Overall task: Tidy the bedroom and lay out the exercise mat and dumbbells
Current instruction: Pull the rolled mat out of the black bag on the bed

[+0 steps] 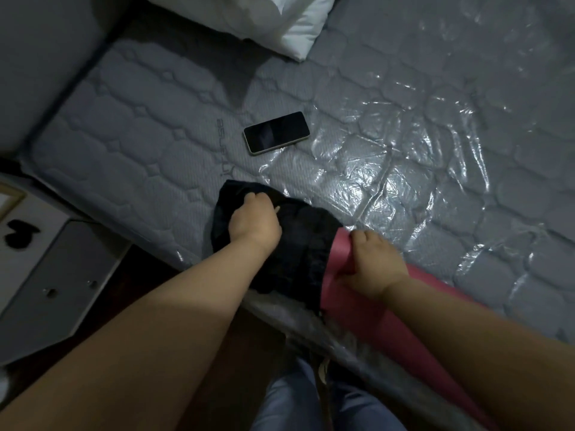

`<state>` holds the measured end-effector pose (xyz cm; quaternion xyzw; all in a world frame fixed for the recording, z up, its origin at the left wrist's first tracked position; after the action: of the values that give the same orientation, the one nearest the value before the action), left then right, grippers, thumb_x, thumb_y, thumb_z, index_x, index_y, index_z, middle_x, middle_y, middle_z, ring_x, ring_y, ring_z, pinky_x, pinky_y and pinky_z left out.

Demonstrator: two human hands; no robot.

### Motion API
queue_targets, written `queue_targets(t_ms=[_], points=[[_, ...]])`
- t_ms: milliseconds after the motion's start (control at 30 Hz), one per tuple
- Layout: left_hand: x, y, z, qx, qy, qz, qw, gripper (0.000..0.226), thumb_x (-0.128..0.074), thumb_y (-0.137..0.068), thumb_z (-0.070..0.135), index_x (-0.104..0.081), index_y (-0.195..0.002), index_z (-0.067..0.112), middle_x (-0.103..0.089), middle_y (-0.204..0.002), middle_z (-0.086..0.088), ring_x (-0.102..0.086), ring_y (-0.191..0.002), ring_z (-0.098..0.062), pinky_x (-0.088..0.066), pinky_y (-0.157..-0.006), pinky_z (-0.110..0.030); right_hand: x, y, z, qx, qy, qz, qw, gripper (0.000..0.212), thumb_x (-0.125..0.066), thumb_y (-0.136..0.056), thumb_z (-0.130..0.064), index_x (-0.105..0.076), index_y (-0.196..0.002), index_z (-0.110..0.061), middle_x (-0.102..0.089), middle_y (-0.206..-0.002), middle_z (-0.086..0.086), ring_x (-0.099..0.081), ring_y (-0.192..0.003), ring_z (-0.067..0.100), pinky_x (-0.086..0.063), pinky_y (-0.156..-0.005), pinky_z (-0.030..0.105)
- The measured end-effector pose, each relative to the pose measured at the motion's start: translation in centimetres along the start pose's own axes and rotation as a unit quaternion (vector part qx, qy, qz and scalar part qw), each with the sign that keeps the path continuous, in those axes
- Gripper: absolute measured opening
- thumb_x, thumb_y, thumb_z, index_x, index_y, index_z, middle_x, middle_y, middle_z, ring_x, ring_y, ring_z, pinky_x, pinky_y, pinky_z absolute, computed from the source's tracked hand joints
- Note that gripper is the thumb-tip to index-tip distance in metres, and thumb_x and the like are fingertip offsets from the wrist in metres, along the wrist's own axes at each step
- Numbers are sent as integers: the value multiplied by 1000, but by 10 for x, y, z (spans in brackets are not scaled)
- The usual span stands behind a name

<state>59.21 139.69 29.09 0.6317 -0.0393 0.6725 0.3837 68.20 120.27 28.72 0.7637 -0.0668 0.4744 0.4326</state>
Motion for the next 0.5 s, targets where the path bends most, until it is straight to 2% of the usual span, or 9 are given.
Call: queue_targets(t_ms=[67,133,200,267,333,433,500], points=[[5,-4,12,3,38,16,999,30,-42,-98,33,-52,-97,5,-51,-107,-13,-48,-75,-26,-32,-59,-33,17,-11,10,-20,32,21,999,83,-72,-64,-54,-38,-127,-13,-49,-124,11,-47,-116,31,-34,-102,44],[4,-8,18,19,55,-2,998,31,-41,-99,34,-53,-99,5,-51,-110,-14,-48,-77,-25,-35,-61,-33,23,-19,13,-26,63,7,998,99,-72,-60,-60,-30,-137,-15,-45,-132,12,-43,-123,33,-25,-109,51],[-2,-10,14,40,56,-28,997,33,-40,-99,33,-53,-104,4,-50,-114,-15,-53,-90,-29,-38,-65,-34,16,-23,10,-21,68,-41,997,124,-74,-54,-66,-10,-148,-16,-30,-146,12,-31,-134,34,-16,-112,57],[-6,-9,6,56,50,-40,996,34,-39,-100,33,-52,-109,3,-49,-117,-15,-54,-95,-30,-40,-67,-34,1,-23,1,-21,19,-95,995,142,-78,-48,-68,9,-149,-21,-7,-157,6,-14,-143,33,-12,-113,59],[-9,-6,0,58,51,-35,996,37,-40,-99,36,-51,-115,4,-49,-120,-14,-55,-98,-30,-42,-70,-34,-13,-22,-6,-30,-20,-106,994,149,-79,-44,-70,17,-148,-24,5,-159,5,-4,-145,32,-11,-114,60],[-11,-3,8,33,44,-37,998,57,-41,-92,54,-44,-127,9,-50,-125,-13,-54,-108,-32,-47,-86,-41,-16,-24,-3,-37,-36,-88,995,148,-79,-44,-70,16,-148,-25,1,-159,4,-7,-144,31,-13,-114,59],[-16,-3,19,10,-12,-45,999,69,-44,-86,64,-43,-131,12,-50,-127,-12,-51,-115,-31,-41,-97,-45,-13,-26,1,-31,-40,-85,995,147,-79,-44,-70,15,-148,-27,-4,-158,3,-13,-143,31,-16,-113,57]])
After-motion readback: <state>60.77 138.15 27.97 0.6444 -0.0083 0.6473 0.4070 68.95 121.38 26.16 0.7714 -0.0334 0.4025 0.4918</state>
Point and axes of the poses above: each hand's wrist, its own y-axis away from the middle knuckle, its own x-axis out of the back of the hand, z = x × y, the point moved 1 cm from there along -y, towards the middle knuckle
